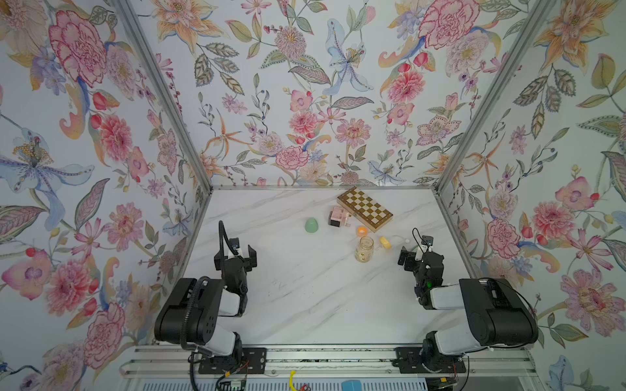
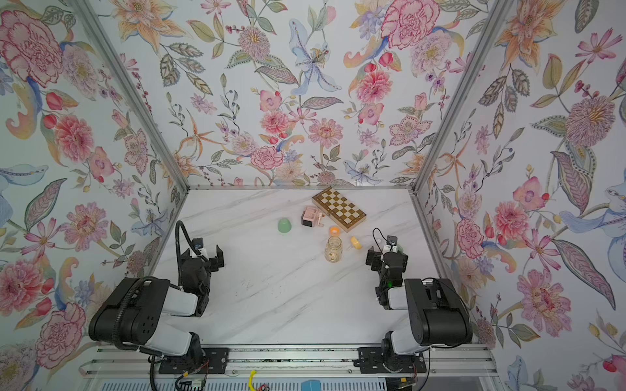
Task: Assemble the baby bottles
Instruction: Pick up the baby bottle from the center of the board.
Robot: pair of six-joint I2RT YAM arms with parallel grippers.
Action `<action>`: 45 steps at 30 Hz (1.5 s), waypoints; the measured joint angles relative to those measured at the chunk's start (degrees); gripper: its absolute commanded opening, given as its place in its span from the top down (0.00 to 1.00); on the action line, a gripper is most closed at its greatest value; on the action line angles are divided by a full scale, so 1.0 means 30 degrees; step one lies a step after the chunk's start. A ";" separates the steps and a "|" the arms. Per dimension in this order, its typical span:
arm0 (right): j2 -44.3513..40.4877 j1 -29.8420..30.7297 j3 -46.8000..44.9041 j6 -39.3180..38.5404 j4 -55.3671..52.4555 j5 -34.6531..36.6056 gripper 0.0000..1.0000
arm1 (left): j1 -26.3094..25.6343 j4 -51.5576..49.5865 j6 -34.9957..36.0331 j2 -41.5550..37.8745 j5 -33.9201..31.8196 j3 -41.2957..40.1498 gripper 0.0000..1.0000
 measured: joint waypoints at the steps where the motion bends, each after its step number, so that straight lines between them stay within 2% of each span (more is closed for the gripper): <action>1: 0.0000 0.0007 0.0000 -0.0015 0.0153 0.0000 0.01 | 0.0000 0.0189 0.0058 0.0007 0.0007 0.0000 0.00; 13: 0.0554 0.0022 0.0328 -0.0444 0.1909 0.0284 0.01 | -0.0124 0.2441 0.0911 0.0539 -0.0073 0.0291 0.00; 28: 0.0590 0.0029 0.0328 -0.0503 0.2361 0.0357 0.01 | -0.0138 0.2805 0.0976 0.0554 -0.0080 0.0291 0.00; 30: 0.0459 0.0372 0.0299 -0.0707 0.2361 0.1005 0.01 | -0.0168 0.2965 0.1129 0.0546 0.0036 0.0226 0.00; 32: -0.0729 0.1996 0.0117 -0.1654 0.1778 0.3228 0.01 | -0.0874 0.3126 0.1770 -0.0299 -0.0386 -0.0444 0.00; 33: -0.2171 0.3424 0.0291 -0.2047 0.0321 0.4583 0.01 | -0.1982 0.2958 0.2302 -0.1676 -0.1173 -0.1100 0.00; 35: -0.5748 0.5421 0.2710 -0.1166 -0.6302 0.5370 0.01 | -0.4379 0.1173 0.2739 -0.6003 -0.2849 -0.1610 0.00; 37: -0.8364 0.5595 0.7533 0.1035 -1.3529 0.5180 0.01 | -0.5960 -0.3694 0.1450 -1.2050 -0.3563 0.0146 0.01; 39: -1.0112 0.5384 1.1482 0.2834 -1.8302 0.4277 0.01 | -0.6091 -0.7140 -0.0561 -1.5788 -0.3657 0.3002 0.00; 42: -1.1905 0.5748 1.5212 0.4867 -2.4276 0.2463 0.01 | -0.6091 -0.9347 -0.2732 -1.8921 -0.2696 0.5683 0.00; 45: -1.1497 0.7380 1.7267 0.6142 -2.8742 0.0947 0.01 | -0.6113 -1.1278 -0.3810 -1.9329 -0.0685 0.6630 0.00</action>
